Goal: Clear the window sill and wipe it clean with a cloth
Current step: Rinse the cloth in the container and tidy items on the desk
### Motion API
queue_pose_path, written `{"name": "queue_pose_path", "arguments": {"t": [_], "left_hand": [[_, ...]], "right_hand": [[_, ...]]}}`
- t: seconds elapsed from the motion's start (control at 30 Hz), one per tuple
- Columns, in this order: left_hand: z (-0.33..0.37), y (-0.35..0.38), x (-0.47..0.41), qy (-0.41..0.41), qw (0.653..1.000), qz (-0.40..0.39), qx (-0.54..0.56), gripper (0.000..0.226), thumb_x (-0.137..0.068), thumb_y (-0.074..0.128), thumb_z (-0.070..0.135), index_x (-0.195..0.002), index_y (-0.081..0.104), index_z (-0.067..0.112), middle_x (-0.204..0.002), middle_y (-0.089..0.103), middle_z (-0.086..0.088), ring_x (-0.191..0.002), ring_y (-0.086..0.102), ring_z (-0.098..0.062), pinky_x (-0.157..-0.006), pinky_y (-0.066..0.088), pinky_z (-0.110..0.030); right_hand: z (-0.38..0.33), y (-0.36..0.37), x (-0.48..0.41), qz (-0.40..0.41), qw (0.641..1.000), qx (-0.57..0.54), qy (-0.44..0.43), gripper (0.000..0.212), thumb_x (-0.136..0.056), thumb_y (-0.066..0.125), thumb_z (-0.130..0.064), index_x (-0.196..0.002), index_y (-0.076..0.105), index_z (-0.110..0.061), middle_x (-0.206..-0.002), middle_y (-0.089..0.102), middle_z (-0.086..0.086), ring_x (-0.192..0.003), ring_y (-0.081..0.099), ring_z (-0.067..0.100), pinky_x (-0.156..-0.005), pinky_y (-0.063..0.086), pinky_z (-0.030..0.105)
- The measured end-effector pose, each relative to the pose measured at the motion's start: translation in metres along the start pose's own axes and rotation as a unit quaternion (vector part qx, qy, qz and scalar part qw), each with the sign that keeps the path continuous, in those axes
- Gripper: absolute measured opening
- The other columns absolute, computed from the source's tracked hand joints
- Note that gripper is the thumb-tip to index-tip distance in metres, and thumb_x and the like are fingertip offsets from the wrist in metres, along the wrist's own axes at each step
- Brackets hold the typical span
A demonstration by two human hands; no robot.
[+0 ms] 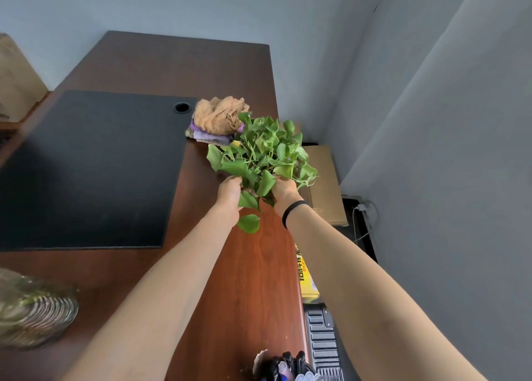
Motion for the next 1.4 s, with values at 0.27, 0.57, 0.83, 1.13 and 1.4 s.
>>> {"name": "queue_pose_path", "arguments": {"t": [0.27,0.57,0.83,1.13,1.4], "left_hand": [[0.003,-0.003,-0.002,0.029,0.995,0.013,-0.098,0.031,-0.099,0.039,0.018,-0.124,0.055,0.012,-0.109,0.059,-0.006,-0.092,0.057,-0.019,-0.102,0.038,-0.039],[0.013,-0.029,0.045,0.084,0.979,0.159,-0.094,0.025,-0.096,0.035,0.010,-0.098,0.058,0.003,-0.101,0.058,-0.017,-0.099,0.051,-0.033,-0.084,0.039,-0.031],[-0.002,-0.047,0.128,0.007,0.982,0.145,-0.118,0.040,-0.098,0.040,0.017,-0.136,0.044,0.003,-0.140,0.046,-0.014,-0.127,0.046,-0.030,-0.098,0.042,-0.037],[-0.046,-0.104,0.236,-0.034,0.973,0.097,-0.206,0.033,-0.100,0.038,0.013,-0.130,0.049,0.003,-0.129,0.055,-0.014,-0.111,0.057,-0.025,-0.095,0.042,-0.038],[-0.069,-0.200,0.335,-0.038,0.939,0.210,-0.269,0.030,-0.098,0.039,0.015,-0.123,0.052,0.004,-0.110,0.060,-0.012,-0.097,0.059,-0.023,-0.084,0.040,-0.032]], "right_hand": [[-0.014,-0.013,0.004,0.064,0.990,0.126,-0.027,0.030,-0.091,0.058,-0.017,-0.115,0.059,0.000,-0.102,0.063,0.011,-0.088,0.059,0.023,-0.074,0.048,0.026],[-0.013,-0.033,0.054,0.117,0.985,0.125,-0.029,0.028,-0.086,0.062,-0.014,-0.110,0.062,0.001,-0.109,0.065,0.012,-0.101,0.063,0.028,-0.081,0.051,0.032],[0.005,-0.033,0.115,0.046,0.983,0.168,-0.060,0.010,-0.086,0.054,-0.012,-0.076,0.055,-0.011,-0.068,0.048,0.002,-0.063,0.049,0.022,-0.042,0.040,0.013],[0.059,-0.015,0.221,-0.174,0.903,0.380,-0.099,0.021,-0.099,0.041,-0.014,-0.079,0.040,-0.023,-0.093,0.044,-0.004,-0.092,0.047,0.017,-0.085,0.041,0.025],[0.155,-0.008,0.304,-0.311,0.879,0.357,0.049,0.026,-0.090,0.056,-0.001,-0.115,0.053,0.006,-0.070,0.053,0.016,-0.059,0.054,0.020,-0.049,0.052,0.026]]}}
Point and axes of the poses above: each hand's wrist, its own x-axis away from the middle knuckle, its own y-axis out of the palm, z = x × y, the point moved 5 cm from there along -x, towards the middle knuckle
